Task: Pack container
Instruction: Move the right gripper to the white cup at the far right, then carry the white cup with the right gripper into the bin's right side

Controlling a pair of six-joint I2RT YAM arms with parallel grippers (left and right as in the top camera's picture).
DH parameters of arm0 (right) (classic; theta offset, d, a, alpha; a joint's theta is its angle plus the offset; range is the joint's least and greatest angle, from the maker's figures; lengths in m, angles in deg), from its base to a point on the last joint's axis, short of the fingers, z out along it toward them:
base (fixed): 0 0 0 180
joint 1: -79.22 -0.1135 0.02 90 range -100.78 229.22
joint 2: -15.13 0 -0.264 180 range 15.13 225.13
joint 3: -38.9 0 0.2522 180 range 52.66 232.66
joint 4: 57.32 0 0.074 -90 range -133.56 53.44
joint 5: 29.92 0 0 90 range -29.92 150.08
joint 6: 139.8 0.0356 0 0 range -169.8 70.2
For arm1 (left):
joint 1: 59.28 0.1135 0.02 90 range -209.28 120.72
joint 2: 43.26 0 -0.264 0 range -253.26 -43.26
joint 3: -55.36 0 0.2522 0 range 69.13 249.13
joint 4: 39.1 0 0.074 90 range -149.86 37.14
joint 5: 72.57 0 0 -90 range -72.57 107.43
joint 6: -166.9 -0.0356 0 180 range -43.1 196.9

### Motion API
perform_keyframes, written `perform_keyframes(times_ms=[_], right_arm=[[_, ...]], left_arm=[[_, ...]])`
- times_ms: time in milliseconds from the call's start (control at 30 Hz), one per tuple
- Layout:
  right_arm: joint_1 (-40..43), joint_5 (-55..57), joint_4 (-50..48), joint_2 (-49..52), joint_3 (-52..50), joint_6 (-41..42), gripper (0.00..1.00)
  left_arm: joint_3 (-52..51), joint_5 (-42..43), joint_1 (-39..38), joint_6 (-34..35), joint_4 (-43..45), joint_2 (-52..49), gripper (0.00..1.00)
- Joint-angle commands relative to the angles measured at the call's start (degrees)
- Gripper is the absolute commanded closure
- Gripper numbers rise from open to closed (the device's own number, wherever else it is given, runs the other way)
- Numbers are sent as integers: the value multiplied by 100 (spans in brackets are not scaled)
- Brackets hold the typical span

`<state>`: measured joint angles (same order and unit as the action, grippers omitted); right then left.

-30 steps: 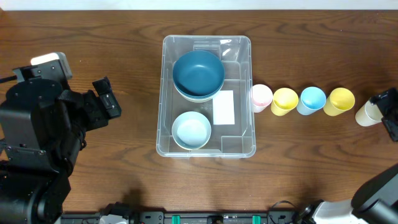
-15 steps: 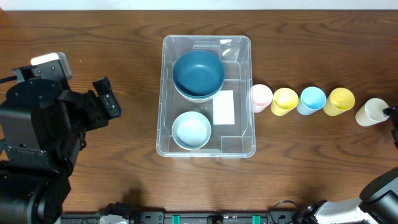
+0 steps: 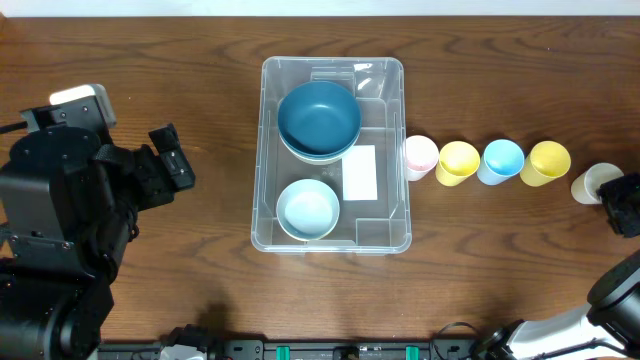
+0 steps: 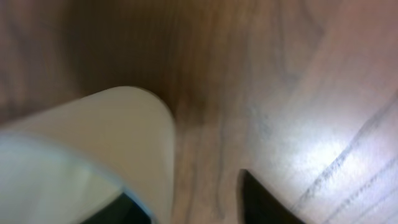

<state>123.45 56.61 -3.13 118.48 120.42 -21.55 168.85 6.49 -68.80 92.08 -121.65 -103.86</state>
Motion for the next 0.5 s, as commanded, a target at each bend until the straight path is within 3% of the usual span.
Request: perform_keyframes(times_ms=[0,33,300,467], right_arm=[[24,214,144,4,-37,26,91],[24,195,201,-101,-37,50,99],[-391,-903,308,-2227,-28,197,99],[-1814,-1333,339,-3862,-28,149,99]], left_arm=[[-11,-70,20,-11,0,0,2],[-11,-70,20,-11,0,0,2],[-11,-70,20,-11,0,0,2],[-11,-70,20,-11,0,0,2]])
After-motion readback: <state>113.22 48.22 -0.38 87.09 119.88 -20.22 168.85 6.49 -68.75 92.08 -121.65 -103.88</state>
